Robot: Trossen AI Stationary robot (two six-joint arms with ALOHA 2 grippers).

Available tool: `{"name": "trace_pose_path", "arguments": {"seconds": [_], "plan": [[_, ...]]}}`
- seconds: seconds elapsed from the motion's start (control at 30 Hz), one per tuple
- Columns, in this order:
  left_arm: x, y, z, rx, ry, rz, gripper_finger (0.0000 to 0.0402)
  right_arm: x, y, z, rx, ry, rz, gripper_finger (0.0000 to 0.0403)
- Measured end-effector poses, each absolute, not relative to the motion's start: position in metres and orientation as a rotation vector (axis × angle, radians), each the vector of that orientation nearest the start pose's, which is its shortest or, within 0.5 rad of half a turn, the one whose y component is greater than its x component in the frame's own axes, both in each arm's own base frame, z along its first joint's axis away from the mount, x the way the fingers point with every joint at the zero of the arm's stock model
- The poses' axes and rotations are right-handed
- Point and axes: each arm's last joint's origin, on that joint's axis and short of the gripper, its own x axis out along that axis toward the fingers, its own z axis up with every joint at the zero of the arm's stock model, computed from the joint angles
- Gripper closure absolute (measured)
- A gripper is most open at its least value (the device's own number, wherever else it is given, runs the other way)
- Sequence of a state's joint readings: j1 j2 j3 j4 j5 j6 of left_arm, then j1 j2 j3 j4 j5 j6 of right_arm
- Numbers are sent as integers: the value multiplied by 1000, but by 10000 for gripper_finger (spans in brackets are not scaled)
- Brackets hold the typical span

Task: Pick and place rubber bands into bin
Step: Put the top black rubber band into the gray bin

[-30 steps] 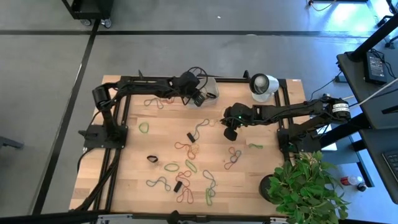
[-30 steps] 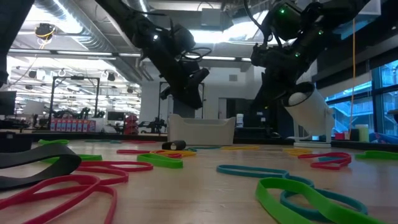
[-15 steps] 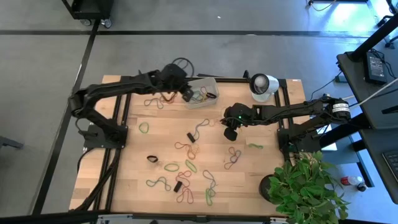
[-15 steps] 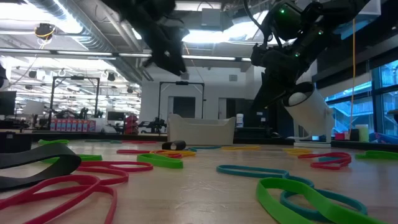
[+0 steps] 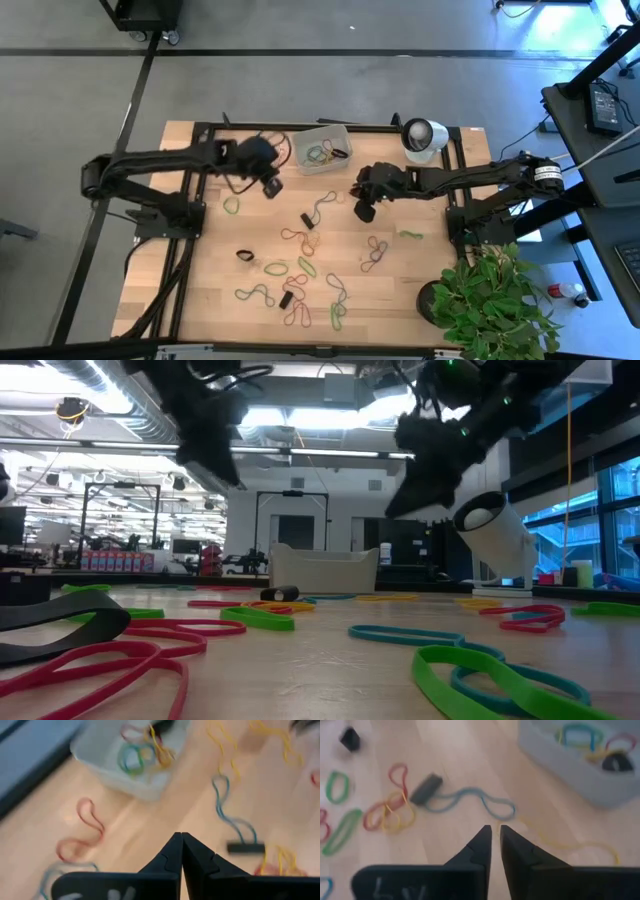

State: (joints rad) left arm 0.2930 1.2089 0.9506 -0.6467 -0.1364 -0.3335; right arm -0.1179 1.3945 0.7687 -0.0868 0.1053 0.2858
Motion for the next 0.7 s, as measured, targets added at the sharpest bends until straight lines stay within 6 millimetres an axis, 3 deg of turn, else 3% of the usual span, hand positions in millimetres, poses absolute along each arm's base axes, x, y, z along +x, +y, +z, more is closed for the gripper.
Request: {"name": "trace_pose_path", "arguments": {"seconds": [0.1, 0.23, 0.43, 0.53, 0.7], "plan": [[215, 56, 252, -383, 839, 512, 399, 286, -29, 224, 235, 650, -344, 395], [198, 36, 235, -372, 773, 433, 400, 302, -16, 257, 178, 628, -391, 398], [177, 13, 230, -340, 616, 309, 400, 341, 4, 291, 169, 674, -383, 399], [167, 7, 232, -323, 569, 287, 399, 367, 10, 290, 195, 720, -392, 401], [154, 0, 234, -305, 541, 260, 400, 412, 16, 268, 225, 824, -429, 394]]}}
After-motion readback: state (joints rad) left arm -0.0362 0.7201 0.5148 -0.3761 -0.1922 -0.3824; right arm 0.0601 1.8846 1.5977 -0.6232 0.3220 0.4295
